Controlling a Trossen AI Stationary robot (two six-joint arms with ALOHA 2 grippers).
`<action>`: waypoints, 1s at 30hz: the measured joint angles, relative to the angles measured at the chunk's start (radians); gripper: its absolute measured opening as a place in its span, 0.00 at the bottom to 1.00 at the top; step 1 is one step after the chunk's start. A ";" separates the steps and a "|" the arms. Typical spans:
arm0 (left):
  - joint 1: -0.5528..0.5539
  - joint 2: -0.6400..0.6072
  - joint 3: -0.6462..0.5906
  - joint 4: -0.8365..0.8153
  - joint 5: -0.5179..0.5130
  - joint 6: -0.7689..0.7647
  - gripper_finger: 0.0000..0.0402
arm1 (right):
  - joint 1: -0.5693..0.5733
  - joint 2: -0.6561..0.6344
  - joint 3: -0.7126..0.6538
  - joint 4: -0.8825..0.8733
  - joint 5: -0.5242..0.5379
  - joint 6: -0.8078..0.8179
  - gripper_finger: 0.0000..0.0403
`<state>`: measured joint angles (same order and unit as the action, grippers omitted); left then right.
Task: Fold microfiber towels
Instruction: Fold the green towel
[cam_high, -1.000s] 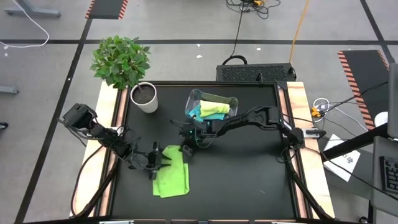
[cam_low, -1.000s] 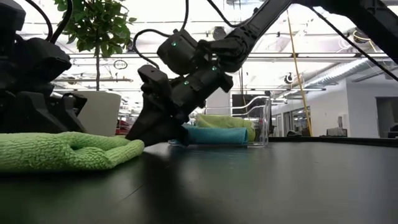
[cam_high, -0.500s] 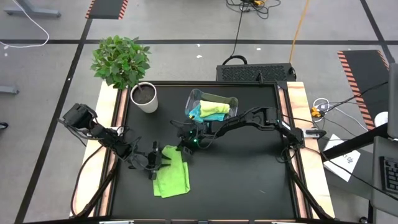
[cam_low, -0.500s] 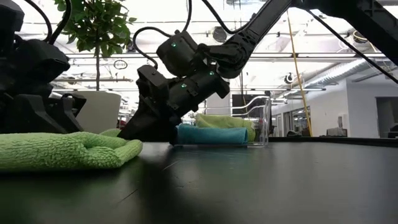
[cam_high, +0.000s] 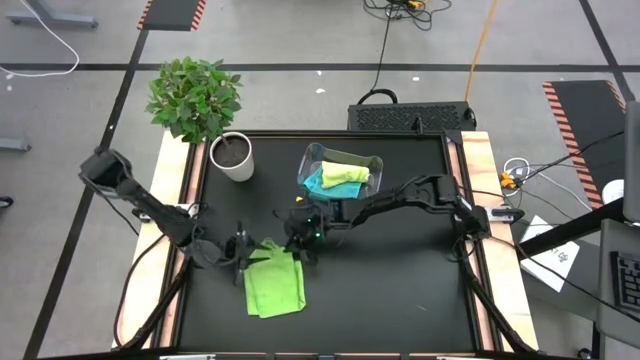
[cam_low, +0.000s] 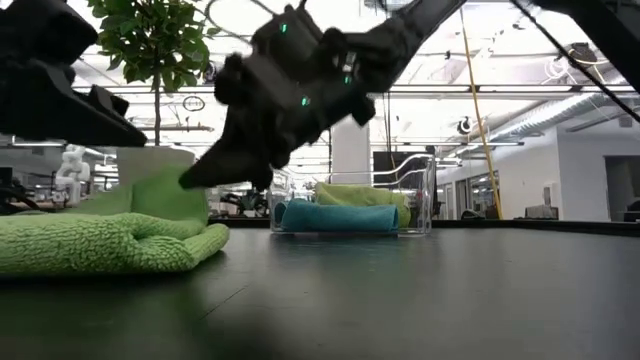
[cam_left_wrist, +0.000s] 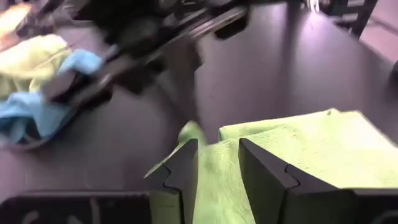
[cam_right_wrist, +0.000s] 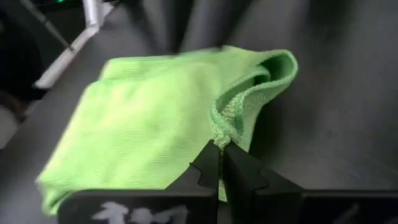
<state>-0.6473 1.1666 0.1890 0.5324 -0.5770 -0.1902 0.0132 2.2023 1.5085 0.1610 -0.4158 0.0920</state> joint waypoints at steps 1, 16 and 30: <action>-0.003 -0.038 0.000 -0.044 0.000 -0.031 0.29 | 0.008 -0.012 0.000 -0.013 0.005 -0.018 0.00; -0.039 -0.078 0.000 -0.245 0.053 -0.294 0.29 | 0.020 -0.073 0.001 -0.087 0.049 -0.118 0.00; -0.133 -0.067 0.000 -0.321 -0.012 -0.433 0.29 | 0.017 -0.151 0.001 -0.143 0.048 -0.151 0.00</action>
<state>-0.7804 1.0996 0.1890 0.2117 -0.5893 -0.6228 0.0301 2.0515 1.5097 0.0177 -0.3678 -0.0589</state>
